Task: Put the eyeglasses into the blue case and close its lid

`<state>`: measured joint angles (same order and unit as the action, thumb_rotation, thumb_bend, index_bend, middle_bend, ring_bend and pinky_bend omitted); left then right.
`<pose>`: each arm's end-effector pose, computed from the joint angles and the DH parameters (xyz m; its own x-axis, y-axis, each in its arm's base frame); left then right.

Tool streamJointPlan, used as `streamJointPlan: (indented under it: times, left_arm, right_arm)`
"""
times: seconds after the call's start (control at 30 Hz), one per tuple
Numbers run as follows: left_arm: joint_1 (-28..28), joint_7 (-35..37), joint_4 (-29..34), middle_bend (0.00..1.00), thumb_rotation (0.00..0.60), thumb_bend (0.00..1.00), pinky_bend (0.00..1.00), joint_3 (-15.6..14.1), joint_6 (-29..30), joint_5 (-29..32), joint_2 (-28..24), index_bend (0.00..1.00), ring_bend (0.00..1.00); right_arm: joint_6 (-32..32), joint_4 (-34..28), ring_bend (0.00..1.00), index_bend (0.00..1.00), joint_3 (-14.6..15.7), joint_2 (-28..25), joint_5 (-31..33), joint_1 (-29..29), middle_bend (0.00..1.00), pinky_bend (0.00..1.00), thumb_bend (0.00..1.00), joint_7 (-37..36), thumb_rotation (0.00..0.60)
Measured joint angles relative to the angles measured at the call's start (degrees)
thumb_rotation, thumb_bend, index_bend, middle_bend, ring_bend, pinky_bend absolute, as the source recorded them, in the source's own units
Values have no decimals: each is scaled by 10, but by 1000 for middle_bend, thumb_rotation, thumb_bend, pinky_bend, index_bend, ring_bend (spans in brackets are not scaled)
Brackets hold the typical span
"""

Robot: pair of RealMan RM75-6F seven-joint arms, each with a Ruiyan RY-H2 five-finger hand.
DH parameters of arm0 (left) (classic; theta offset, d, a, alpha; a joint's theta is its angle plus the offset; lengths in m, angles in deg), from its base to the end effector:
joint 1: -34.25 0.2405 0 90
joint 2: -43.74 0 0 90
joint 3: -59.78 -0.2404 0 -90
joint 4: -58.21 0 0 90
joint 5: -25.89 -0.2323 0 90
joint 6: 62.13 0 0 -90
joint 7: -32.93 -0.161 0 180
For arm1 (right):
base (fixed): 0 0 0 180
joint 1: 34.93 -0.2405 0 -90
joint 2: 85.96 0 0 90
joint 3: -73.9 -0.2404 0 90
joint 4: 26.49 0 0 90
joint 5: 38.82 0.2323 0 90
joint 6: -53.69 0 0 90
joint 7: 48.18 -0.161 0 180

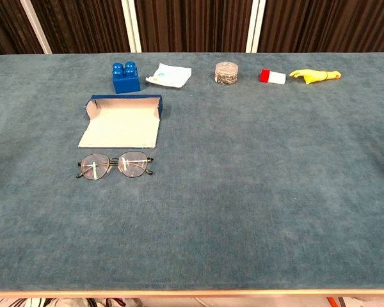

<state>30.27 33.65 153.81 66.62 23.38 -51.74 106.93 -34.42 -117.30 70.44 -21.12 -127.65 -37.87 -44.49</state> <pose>-0.3124 0.2073 0.1513 0.3305 -0.0677 0.9414 0.9378 0.1360 -0.3194 -0.3049 -0.1908 0.1368 0.4674 0.0501 0.8826 -0.8829 -0.0241 0.4689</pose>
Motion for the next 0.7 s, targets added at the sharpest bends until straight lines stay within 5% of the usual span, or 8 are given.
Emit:
streamJointPlan:
  times: [0.7]
  left_arm:
    - [-6, -22, -9, 14, 600, 277, 0, 1, -2, 1, 22, 104, 0]
  right_arm:
    - [2, -5, 46, 4, 2, -7, 2, 1, 0, 186, 38, -7, 600]
